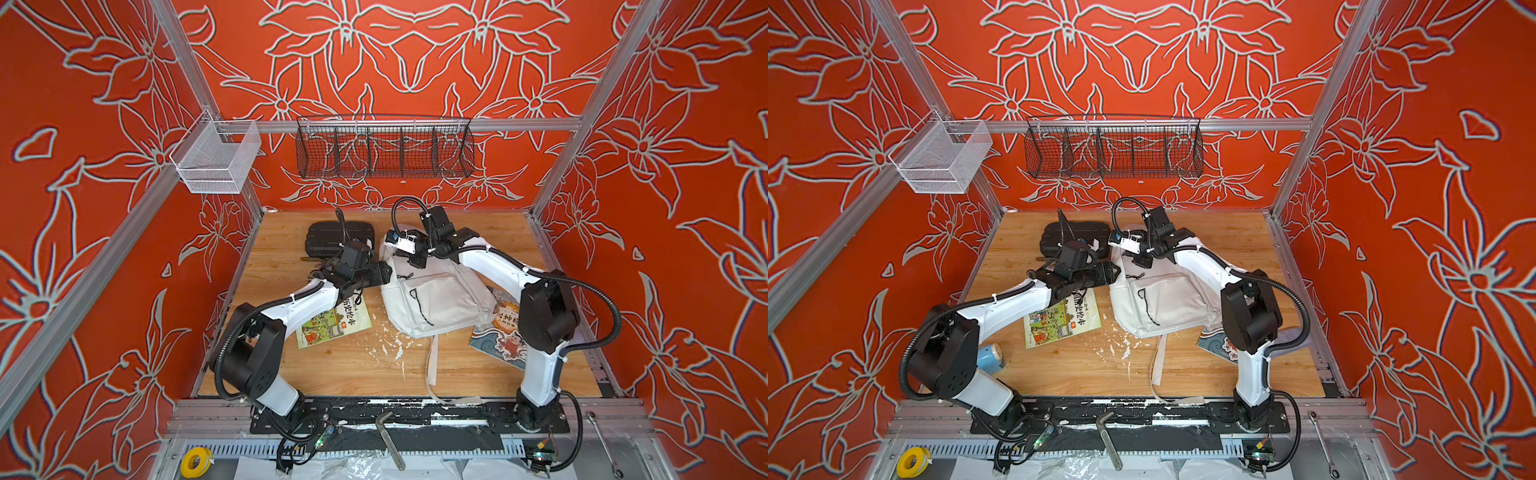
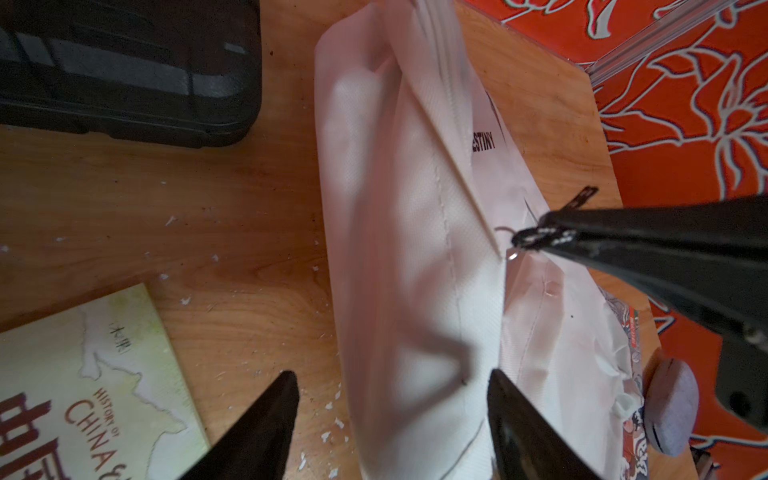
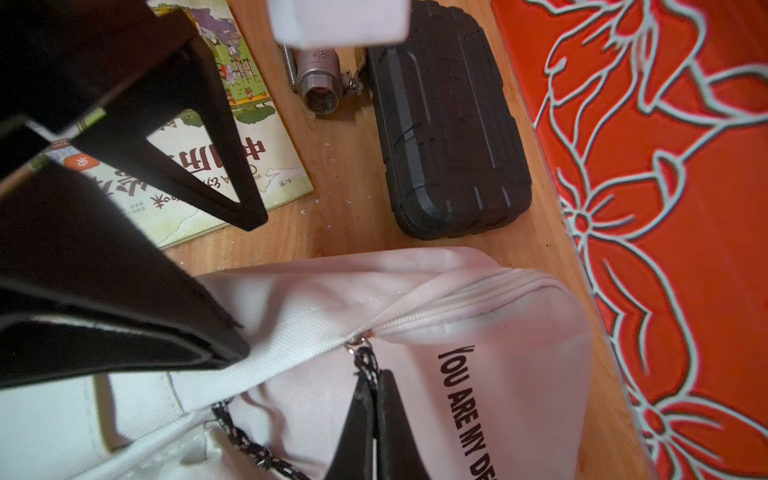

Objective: Pack books, pencil case, and school supplies into a backpack
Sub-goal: Unzip the student bag at the center of the table.

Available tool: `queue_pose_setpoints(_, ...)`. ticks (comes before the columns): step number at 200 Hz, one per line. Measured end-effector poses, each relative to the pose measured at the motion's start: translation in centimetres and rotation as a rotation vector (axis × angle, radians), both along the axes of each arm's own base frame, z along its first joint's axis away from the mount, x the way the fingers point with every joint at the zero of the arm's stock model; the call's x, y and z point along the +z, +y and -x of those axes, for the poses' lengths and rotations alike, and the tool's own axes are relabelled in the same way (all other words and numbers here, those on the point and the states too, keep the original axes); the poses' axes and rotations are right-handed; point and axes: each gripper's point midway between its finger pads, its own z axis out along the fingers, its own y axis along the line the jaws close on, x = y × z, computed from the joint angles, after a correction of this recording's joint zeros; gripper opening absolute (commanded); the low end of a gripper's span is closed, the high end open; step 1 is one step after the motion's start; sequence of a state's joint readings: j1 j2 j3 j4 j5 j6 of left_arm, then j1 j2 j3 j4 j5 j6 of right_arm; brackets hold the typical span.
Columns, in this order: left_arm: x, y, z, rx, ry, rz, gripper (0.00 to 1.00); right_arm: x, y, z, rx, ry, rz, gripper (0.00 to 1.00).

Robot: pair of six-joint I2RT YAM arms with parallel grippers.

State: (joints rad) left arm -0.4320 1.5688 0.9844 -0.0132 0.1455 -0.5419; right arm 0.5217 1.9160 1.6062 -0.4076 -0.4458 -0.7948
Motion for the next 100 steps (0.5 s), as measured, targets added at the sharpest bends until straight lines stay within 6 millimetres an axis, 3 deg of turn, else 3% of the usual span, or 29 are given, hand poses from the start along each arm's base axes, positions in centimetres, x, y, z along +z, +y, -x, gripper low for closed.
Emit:
queue_pose_setpoints(58,-0.8,-1.3,1.0,-0.063,0.000,0.084,0.71,0.1,0.4,0.5,-0.027,0.067,-0.042,0.00)
queue_pose_setpoints(100,-1.9,-1.9,2.1,-0.095,0.026,0.131,0.40,0.6,0.8,0.7,-0.035,0.093,-0.070,0.00)
